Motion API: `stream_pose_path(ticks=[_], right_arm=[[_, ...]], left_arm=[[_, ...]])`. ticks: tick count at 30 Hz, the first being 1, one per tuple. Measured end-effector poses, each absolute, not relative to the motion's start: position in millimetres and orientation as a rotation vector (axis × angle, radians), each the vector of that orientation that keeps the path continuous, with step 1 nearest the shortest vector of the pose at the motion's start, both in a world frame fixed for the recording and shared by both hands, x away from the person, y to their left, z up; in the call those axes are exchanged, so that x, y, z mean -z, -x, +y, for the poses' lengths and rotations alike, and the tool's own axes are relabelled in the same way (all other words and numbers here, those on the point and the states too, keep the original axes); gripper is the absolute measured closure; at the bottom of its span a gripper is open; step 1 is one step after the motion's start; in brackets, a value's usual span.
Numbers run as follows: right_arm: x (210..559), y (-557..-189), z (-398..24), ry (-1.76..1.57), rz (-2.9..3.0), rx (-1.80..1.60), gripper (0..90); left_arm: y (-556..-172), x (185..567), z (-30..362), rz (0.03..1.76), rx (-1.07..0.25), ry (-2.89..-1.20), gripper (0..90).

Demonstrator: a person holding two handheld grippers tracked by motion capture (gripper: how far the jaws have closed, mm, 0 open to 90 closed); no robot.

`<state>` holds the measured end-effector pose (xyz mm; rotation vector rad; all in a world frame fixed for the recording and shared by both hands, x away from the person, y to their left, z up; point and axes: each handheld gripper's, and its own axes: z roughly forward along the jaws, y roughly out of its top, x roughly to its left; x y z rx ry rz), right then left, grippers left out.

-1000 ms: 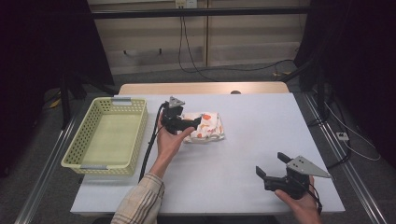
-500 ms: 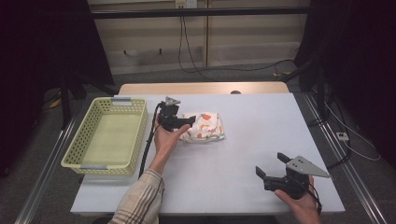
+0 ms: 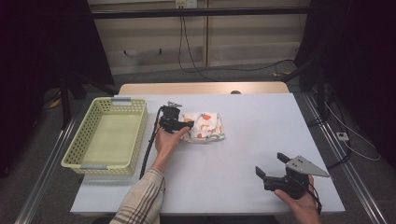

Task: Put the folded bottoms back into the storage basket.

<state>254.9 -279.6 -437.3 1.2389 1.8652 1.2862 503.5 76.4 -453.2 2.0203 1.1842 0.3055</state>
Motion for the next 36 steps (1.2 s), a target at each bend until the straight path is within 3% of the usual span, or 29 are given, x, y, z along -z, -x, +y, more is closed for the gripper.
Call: stream_pose_path(ticks=[4, 8, 16, 20, 23, 27, 36], right_arm=[[437, -255, -280, -1.238, 1.868, -1.291, 5.3], [437, -255, -279, -1.238, 1.868, -1.292, 5.3], [437, -255, -279, -1.239, 1.869, -1.288, 5.3], [438, -255, -279, -1.240, 1.873, -1.281, 5.3], [438, -255, -279, -1.240, 1.873, -1.282, 5.3], [438, -255, -279, -1.239, 1.874, -1.283, 5.3], [438, -255, -279, -1.243, 1.877, -1.283, 5.3]], left_arm=[[-506, 458, 82, 1.246, -0.224, -2.029, 32.0], [-508, 458, 85, 1.255, -0.231, -2.033, 40.8], [-503, 459, 76, 1.220, -0.283, -2.073, 48.6], [-497, 460, 64, 1.174, -0.278, -2.084, 59.3], [-497, 460, 63, 1.173, -0.282, -2.089, 60.2], [-497, 459, 64, 1.164, -0.227, -2.082, 75.3], [-495, 460, 63, 1.165, -0.230, -2.053, 81.1]])
